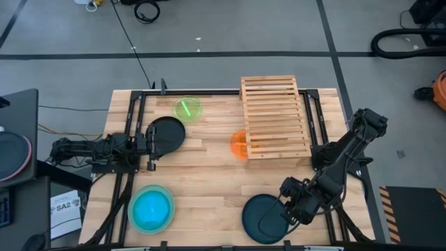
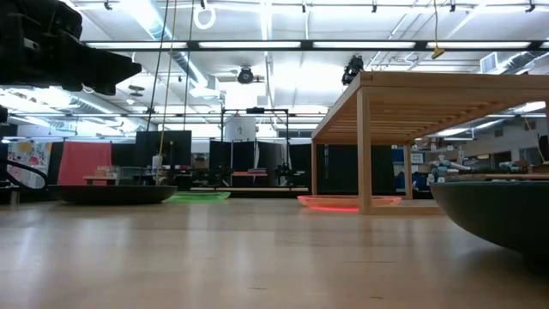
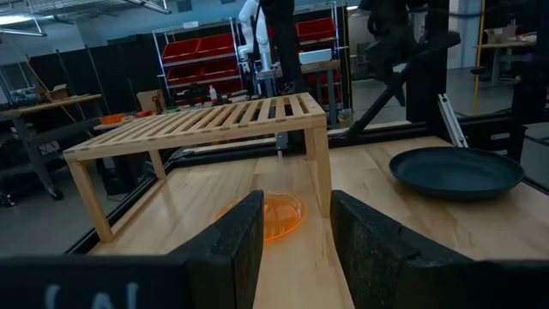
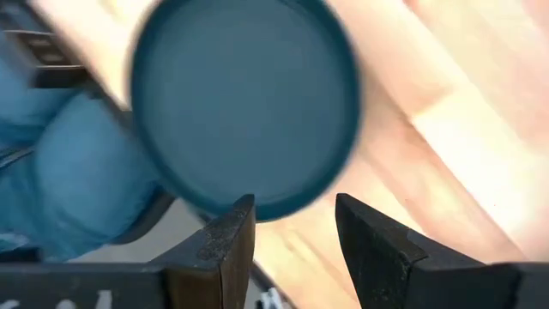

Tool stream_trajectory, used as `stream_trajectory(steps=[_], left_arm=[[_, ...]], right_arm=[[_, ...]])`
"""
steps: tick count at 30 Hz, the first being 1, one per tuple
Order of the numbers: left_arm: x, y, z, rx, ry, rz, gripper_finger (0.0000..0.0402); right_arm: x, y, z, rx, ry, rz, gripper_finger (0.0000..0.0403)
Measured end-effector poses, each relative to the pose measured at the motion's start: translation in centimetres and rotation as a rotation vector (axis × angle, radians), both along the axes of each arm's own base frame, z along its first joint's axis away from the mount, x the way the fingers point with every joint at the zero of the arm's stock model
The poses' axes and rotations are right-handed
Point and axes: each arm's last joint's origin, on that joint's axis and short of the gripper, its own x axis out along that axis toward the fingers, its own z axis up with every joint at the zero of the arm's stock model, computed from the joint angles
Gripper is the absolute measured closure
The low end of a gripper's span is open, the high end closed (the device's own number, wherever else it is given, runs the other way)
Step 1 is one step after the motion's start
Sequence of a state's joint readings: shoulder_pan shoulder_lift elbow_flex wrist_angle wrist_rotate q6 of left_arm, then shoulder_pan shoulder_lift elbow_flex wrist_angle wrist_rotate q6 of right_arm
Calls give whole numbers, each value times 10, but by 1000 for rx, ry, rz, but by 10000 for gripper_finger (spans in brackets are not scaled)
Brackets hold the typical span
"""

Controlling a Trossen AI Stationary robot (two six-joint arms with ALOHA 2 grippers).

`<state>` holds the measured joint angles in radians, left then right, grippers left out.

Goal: Place and stack plates onto a shelf
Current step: Put the dark blue plate on the shelf

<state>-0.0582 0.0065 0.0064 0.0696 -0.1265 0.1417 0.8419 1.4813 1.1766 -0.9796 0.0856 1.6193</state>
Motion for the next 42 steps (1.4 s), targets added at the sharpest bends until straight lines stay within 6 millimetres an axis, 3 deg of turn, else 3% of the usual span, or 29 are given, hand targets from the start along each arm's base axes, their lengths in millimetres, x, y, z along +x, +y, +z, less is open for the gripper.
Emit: stream_trajectory(steps=[26, 42], left_arm=[[0, 0, 0, 0, 4, 0, 260], [0, 0, 0, 0, 4, 0, 260]], right_arm=[[-12, -13, -75, 1, 32, -84, 234], [-16, -17, -106, 82, -34, -83, 234]])
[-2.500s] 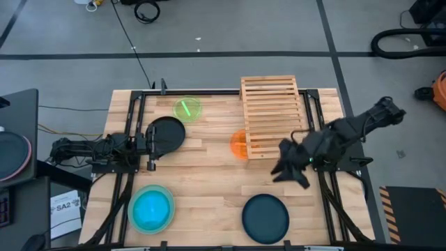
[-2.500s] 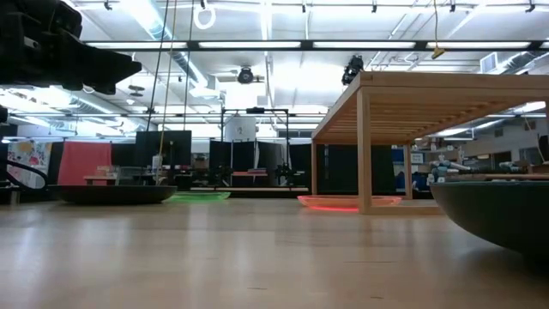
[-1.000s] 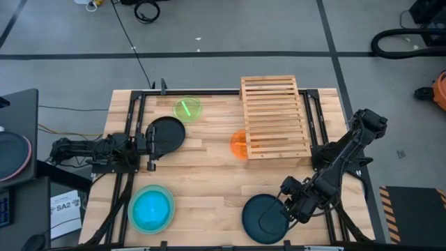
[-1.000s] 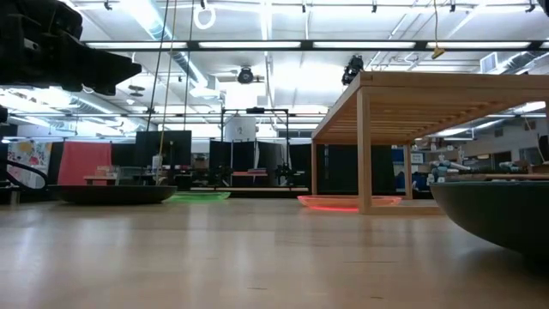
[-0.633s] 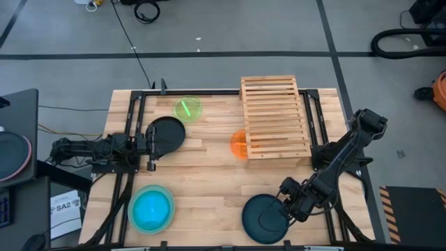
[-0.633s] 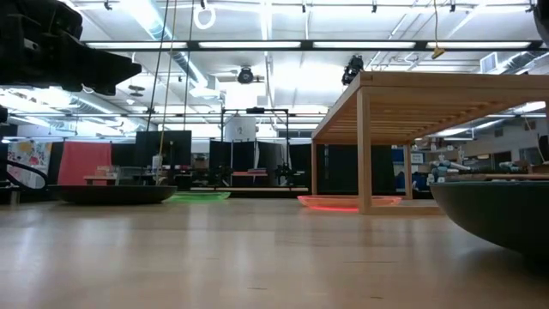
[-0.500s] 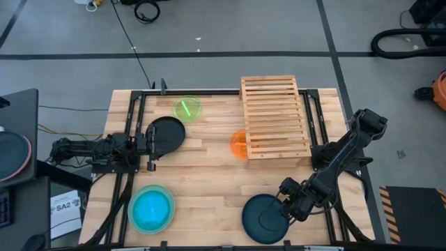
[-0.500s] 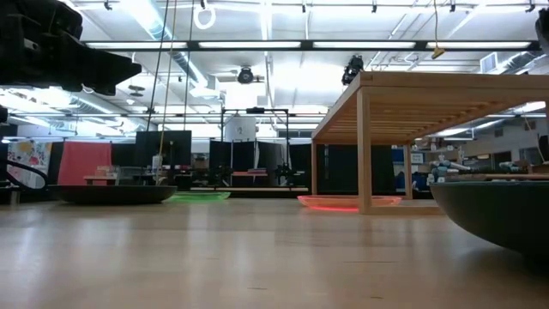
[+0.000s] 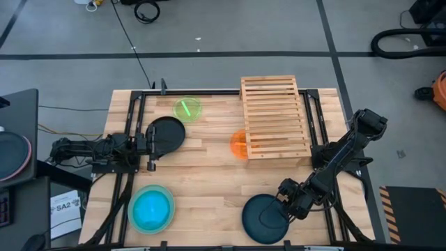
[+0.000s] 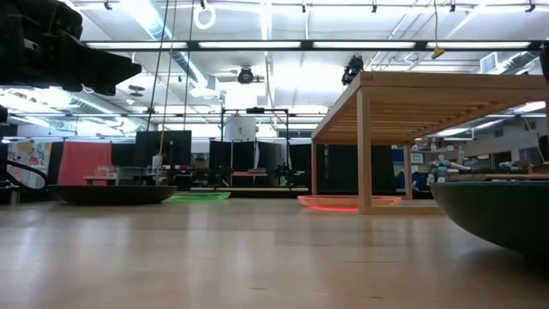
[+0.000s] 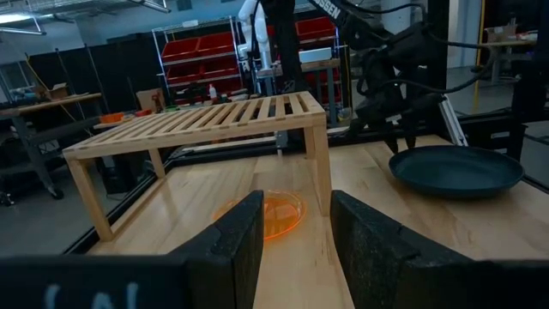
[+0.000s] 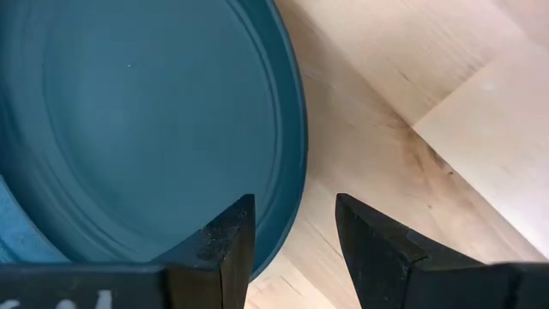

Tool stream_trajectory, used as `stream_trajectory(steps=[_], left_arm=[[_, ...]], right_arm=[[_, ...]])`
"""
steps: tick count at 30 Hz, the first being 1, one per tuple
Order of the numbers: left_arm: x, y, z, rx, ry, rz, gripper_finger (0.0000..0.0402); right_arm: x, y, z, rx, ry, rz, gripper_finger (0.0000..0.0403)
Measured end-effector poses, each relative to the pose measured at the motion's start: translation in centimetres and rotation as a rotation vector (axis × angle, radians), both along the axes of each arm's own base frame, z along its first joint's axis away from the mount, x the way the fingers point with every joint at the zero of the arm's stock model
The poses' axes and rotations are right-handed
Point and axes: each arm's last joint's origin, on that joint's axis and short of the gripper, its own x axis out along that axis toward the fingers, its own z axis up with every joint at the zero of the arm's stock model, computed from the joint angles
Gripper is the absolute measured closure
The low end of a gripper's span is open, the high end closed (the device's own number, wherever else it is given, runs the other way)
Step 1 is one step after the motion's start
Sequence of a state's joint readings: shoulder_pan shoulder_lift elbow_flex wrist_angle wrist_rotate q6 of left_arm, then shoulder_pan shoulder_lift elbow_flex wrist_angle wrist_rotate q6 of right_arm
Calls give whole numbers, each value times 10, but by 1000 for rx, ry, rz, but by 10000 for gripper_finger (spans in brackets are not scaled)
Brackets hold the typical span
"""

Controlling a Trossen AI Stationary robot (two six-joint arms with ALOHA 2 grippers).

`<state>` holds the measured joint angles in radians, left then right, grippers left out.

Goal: Place and stack plates onto a shelf
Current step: Put the dark blue plate on the shelf

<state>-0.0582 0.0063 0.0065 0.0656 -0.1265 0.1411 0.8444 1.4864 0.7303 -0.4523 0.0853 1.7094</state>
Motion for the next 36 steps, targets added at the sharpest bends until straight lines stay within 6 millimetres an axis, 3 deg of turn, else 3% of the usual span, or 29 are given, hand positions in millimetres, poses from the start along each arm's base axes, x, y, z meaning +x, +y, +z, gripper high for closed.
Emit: stream_trajectory(steps=[19, 28, 36], left_arm=[[0, 0, 0, 0, 0, 0, 260], [0, 0, 0, 0, 4, 0, 260], [0, 0, 0, 0, 4, 0, 260]], right_arm=[[0, -1, -3, 10, -12, 5, 234], [4, 5, -25, 3, 67, 20, 235], [5, 5, -20, 11, 32, 9, 291]])
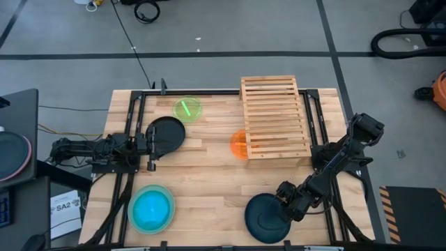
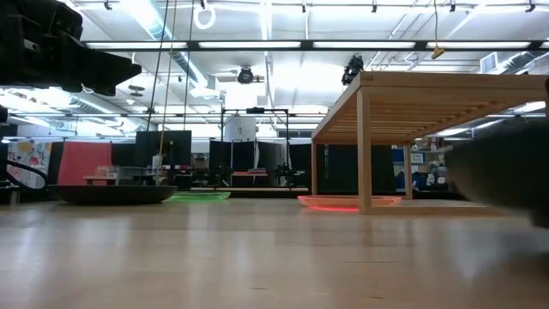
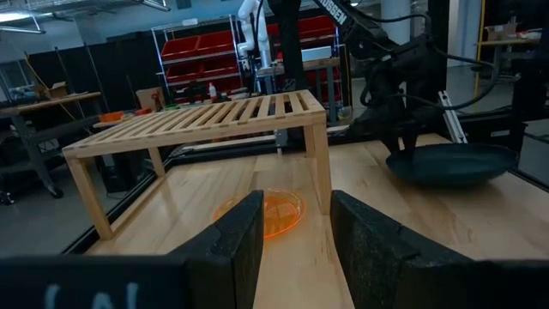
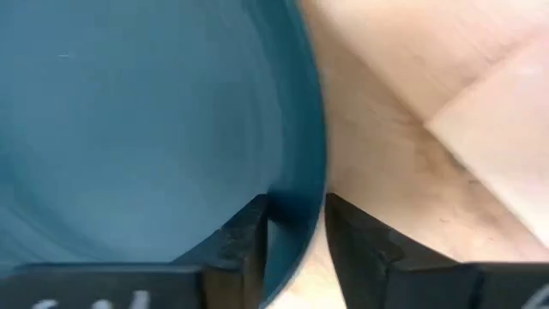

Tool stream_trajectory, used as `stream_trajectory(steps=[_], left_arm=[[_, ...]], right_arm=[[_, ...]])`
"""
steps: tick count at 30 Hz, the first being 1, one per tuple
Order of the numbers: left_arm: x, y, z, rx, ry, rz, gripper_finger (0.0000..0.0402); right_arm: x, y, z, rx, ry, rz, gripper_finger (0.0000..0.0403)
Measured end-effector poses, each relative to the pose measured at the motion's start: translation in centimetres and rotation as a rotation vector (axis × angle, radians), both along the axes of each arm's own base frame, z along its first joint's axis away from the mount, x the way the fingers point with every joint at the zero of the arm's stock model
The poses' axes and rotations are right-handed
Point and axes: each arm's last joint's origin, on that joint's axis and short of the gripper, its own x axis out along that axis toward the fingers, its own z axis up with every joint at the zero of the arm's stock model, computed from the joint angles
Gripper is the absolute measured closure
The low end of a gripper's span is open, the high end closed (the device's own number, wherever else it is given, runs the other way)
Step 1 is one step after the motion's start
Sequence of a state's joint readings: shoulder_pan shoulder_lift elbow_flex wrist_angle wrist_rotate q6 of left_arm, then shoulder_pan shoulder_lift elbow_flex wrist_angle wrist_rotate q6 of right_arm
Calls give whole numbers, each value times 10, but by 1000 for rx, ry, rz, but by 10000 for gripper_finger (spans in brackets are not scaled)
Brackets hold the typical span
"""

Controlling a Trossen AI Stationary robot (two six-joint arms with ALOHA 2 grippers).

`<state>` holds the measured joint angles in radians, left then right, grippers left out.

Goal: Place and stack plates onto a shelf
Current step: Put the dark blue plate on the shelf

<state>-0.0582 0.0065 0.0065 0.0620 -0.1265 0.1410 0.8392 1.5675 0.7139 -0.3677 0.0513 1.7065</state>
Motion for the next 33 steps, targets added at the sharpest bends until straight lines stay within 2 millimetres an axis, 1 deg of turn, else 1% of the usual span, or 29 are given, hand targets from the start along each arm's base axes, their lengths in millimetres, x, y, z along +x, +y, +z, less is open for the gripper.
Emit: stream_trajectory(steps=[6, 8, 12, 15, 18, 21, 27, 33], left_arm=[[0, 0, 0, 0, 0, 0, 260], [0, 0, 0, 0, 0, 0, 260], [0, 0, 0, 0, 1, 0, 260], [0, 0, 0, 0, 1, 0, 260], [0, 0, 0, 0, 1, 0, 260], [0, 0, 0, 0, 2, 0, 260], [0, 0, 0, 0, 2, 0, 260], [0, 0, 0, 1, 2, 0, 260]], right_arm=[[2, 2, 3, 29, -27, 8, 374], [3, 3, 5, 43, -45, 26, 388], [7, 6, 7, 74, -83, 48, 379], [9, 7, 8, 100, -78, 50, 378], [16, 9, 16, 128, -93, 80, 387], [24, 11, 24, 140, -125, 112, 387], [49, 13, 51, 203, -209, 166, 385], [79, 10, 89, 293, -302, 250, 386]])
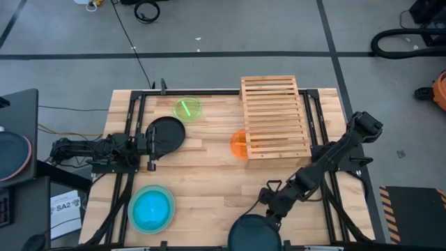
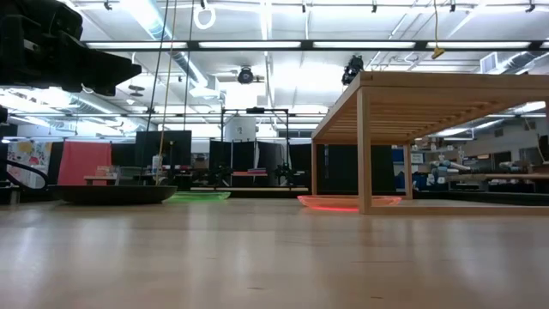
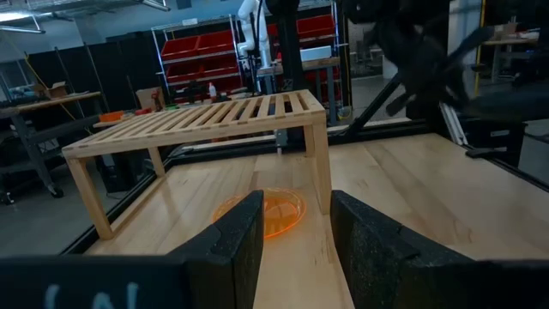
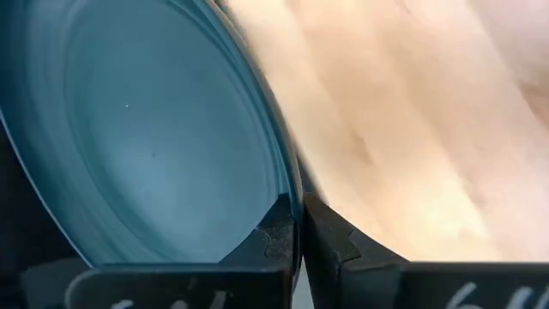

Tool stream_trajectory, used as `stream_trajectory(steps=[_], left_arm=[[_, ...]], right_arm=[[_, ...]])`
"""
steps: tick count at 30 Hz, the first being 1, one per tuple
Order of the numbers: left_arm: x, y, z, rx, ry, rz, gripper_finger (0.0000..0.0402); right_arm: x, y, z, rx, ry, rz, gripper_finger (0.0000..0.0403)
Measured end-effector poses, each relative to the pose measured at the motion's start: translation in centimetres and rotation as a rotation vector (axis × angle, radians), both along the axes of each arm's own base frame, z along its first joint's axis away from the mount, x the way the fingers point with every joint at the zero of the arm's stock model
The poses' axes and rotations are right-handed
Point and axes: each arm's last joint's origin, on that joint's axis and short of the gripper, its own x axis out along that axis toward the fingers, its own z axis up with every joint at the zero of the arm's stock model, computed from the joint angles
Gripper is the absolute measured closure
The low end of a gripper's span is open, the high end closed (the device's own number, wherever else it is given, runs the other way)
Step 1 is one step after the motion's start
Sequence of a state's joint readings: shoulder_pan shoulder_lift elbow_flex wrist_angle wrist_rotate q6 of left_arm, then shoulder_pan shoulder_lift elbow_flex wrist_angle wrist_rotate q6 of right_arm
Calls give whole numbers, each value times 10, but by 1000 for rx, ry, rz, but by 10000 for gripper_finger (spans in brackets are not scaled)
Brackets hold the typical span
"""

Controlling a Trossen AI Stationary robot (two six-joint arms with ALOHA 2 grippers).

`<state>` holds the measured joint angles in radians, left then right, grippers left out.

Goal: Place and stack plates onto a shelf
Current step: Put the dark blue plate on the shelf

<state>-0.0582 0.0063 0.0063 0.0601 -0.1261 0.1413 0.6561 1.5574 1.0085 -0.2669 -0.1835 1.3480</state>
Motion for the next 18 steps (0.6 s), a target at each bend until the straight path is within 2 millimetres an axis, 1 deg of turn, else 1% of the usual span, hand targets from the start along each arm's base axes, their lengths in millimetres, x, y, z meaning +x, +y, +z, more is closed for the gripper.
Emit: stream_trajectory(steps=[4, 8, 12, 18], left_arm=[[0, 0, 0, 0, 0, 0, 260], [0, 0, 0, 0, 0, 0, 260], [0, 0, 0, 0, 0, 0, 260], [0, 0, 0, 0, 0, 0, 260]], right_arm=[[17, -11, 31, -38, -51, 59, 386], [26, -29, 63, -144, -49, 114, 386], [28, -54, 96, -272, -28, 145, 385], [24, -95, 141, -463, -14, 161, 385]])
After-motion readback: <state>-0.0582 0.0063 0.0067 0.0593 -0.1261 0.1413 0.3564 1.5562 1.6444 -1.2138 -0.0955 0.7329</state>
